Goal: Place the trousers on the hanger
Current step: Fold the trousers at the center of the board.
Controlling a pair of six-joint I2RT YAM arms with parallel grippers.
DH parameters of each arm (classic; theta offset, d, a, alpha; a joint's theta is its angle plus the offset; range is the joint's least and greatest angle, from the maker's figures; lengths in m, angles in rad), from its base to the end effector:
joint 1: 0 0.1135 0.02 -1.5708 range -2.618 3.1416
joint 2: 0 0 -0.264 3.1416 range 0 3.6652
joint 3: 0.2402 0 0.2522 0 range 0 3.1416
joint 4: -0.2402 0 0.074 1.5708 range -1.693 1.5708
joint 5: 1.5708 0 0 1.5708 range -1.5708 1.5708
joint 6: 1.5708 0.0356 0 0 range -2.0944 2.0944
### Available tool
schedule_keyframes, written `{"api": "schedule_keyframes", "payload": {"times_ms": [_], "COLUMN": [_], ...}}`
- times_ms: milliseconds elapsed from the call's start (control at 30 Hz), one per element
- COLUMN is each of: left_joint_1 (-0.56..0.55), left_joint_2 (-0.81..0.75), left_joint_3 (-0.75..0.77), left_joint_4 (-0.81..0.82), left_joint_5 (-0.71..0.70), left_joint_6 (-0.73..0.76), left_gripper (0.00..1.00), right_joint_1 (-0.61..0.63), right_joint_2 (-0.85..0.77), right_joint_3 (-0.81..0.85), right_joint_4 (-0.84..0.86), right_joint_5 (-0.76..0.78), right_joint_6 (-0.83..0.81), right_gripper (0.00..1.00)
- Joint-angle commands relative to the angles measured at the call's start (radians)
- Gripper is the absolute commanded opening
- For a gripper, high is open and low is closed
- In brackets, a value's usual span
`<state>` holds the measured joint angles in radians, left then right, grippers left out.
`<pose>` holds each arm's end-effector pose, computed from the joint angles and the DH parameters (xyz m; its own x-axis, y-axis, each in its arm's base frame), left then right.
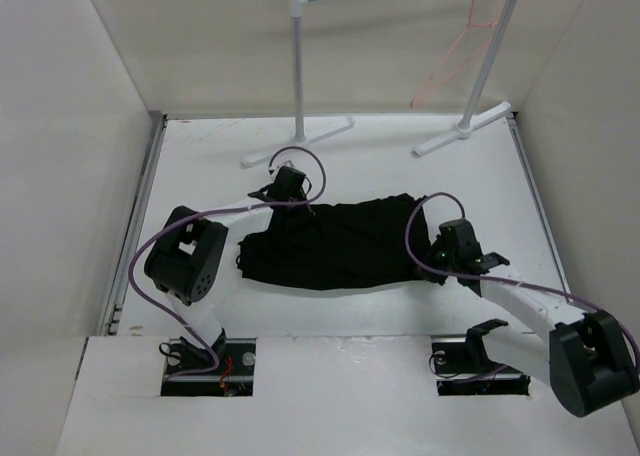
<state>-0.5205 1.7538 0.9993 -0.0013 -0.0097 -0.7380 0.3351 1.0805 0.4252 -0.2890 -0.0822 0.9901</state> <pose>0.3189 -0.1824 0.1739 -0.7707 -0.3337 -0.5429 -0.0370 0.8739 -0.4847 0.1791 0.0655 0.1560 -0.7317 0.6275 -0.2660 0.4349 0.7304 0.5267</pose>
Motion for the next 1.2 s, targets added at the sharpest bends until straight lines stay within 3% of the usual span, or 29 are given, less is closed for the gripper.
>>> {"api": "schedule_keyframes", "payload": {"times_ms": [0, 300, 433, 667, 1000, 1033, 1167], "left_joint_1": [0.014, -0.026, -0.127, -0.383, -0.411, -0.407, -0.401], "left_joint_2": [0.001, -0.187, -0.29, -0.252, -0.22, -0.217, -0.209], "left_joint_3": [0.042, 0.044, 0.016, 0.018, -0.1, -0.12, -0.182], "left_joint_4": [0.02, -0.064, -0.101, -0.105, -0.034, -0.032, -0.031], "left_joint_5": [-0.03, -0.016, -0.038, -0.045, -0.053, -0.055, -0.058], "left_joint_6": [0.009, 0.005, 0.0, -0.07, -0.093, -0.096, -0.109], "left_gripper": [0.21, 0.3, 0.26, 0.2, 0.2, 0.2, 0.2], "right_joint_1": [-0.008, -0.018, -0.018, -0.018, -0.018, -0.07, -0.071], "right_joint_2": [-0.071, -0.134, -0.134, -0.134, -0.134, -0.089, -0.096], "right_joint_3": [-0.037, -0.016, -0.016, -0.016, -0.016, 0.431, 0.562], "right_joint_4": [-0.079, -0.13, -0.13, -0.13, -0.13, -0.197, -0.231], "right_joint_5": [0.05, 0.058, 0.058, 0.058, 0.058, -0.027, -0.031], "right_joint_6": [0.062, 0.055, 0.055, 0.055, 0.055, -0.12, -0.133], "right_gripper": [0.13, 0.16, 0.16, 0.16, 0.16, 0.12, 0.12]}}
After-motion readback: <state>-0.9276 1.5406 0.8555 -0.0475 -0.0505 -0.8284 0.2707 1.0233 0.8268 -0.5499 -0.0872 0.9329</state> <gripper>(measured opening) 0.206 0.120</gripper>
